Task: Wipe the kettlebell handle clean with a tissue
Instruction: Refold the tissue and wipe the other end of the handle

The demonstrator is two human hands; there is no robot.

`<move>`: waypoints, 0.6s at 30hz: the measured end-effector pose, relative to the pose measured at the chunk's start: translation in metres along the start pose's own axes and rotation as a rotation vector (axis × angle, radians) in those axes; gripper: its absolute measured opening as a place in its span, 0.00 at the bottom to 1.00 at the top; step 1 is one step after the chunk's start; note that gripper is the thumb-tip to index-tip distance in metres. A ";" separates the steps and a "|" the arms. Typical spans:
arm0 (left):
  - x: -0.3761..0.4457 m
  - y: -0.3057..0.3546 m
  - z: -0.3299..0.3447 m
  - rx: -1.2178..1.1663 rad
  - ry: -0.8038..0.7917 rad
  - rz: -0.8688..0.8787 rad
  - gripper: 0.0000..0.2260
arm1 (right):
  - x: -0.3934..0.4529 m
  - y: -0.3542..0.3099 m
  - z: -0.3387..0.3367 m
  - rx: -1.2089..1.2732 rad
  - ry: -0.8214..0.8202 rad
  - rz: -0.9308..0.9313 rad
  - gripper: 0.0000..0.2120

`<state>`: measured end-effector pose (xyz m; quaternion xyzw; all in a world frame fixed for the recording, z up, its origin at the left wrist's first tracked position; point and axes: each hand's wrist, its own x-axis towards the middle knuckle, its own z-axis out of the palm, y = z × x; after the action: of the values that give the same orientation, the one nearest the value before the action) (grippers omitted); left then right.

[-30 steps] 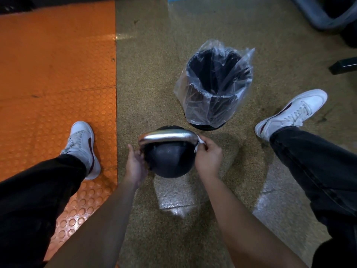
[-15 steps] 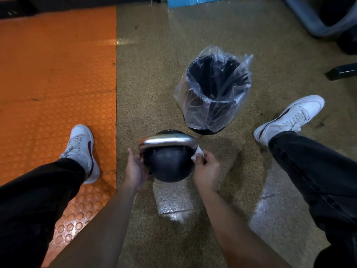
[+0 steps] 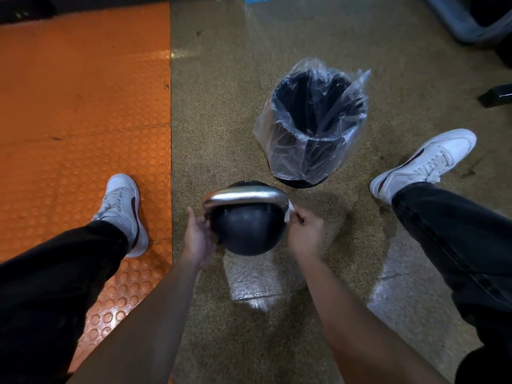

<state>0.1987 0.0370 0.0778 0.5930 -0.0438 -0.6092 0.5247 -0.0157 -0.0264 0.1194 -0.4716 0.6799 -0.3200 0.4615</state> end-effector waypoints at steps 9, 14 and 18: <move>0.004 -0.002 -0.003 -0.011 0.004 -0.025 0.36 | 0.007 0.006 -0.005 0.070 -0.031 0.014 0.14; 0.004 -0.001 -0.005 0.007 -0.009 -0.030 0.37 | 0.003 -0.002 -0.006 0.173 -0.082 0.158 0.14; 0.003 -0.002 -0.002 0.003 -0.021 0.006 0.34 | 0.007 -0.001 -0.002 0.188 -0.061 0.162 0.14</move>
<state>0.1999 0.0373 0.0735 0.5871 -0.0520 -0.6138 0.5252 -0.0179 -0.0332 0.1189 -0.3793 0.6684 -0.3297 0.5483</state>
